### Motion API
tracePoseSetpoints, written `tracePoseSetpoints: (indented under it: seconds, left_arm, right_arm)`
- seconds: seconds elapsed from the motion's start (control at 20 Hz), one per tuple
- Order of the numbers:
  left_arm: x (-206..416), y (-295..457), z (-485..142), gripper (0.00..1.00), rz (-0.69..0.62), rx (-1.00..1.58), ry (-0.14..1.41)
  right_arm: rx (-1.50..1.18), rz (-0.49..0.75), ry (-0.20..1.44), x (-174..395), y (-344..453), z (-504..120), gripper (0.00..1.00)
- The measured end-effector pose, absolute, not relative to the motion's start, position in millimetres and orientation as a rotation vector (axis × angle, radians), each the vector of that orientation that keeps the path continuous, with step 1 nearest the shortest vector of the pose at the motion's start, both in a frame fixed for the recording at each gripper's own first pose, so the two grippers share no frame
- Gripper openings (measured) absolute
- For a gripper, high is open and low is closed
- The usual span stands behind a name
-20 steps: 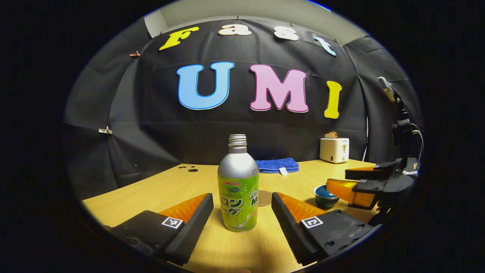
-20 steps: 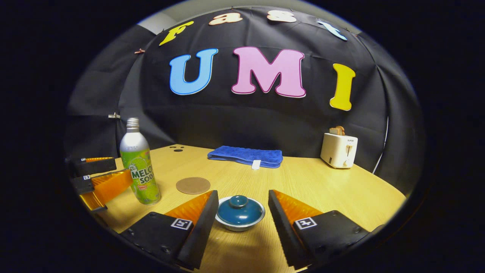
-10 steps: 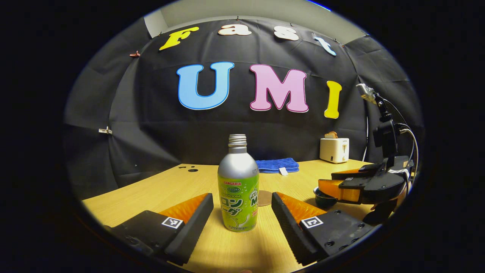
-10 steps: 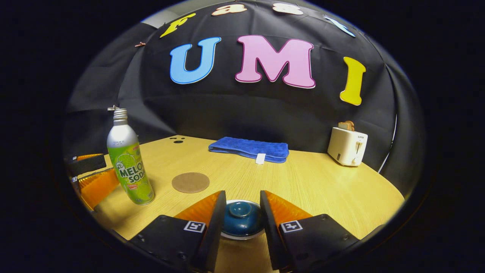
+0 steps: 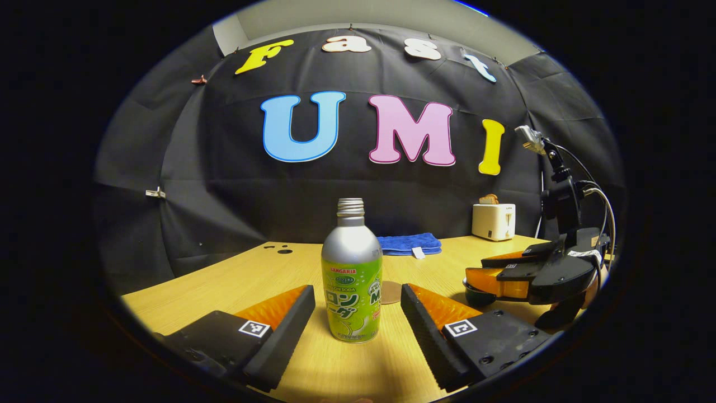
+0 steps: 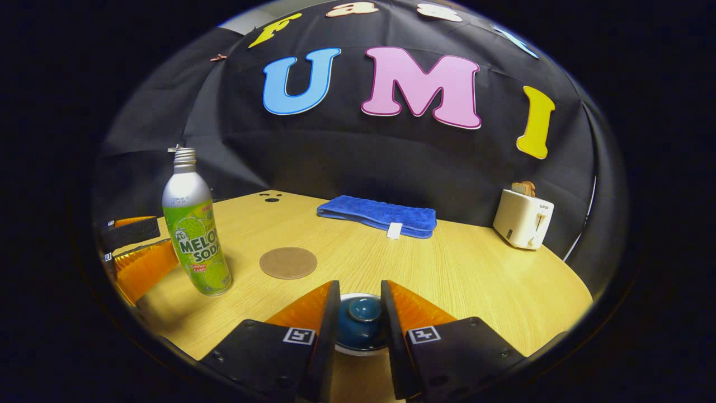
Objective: Open the teacup lid with one hand, grasp the water bottle and pour water into the teacup with the other hand; after pouring, place the water bottle on the coaster and then close the teacup lid.
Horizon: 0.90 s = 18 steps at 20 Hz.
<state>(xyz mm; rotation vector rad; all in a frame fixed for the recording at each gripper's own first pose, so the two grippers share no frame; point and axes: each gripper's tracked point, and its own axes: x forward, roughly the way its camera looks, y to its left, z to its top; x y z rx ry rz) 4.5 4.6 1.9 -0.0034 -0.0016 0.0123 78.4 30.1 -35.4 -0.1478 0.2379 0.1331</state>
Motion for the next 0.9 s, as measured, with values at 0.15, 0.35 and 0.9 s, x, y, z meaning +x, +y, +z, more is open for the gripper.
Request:
tracePoseSetpoints:
  seconds: [0.15,0.35,0.9]
  left_arm:
    - [4.5,4.6,0.8,0.98,0.013,-0.003,-0.001]
    - [4.1,6.5,1.5,0.97,0.019,-0.004,-0.002]
    - [4.8,5.8,1.4,0.97,0.019,-0.003,-0.001]
  right_arm:
    - [-0.132,0.130,0.227,79.5,27.2,-33.4,0.45]
    - [-0.094,0.143,0.228,78.9,25.4,-33.9,0.32]
    - [-0.127,0.132,0.074,64.7,25.0,-8.3,0.25]
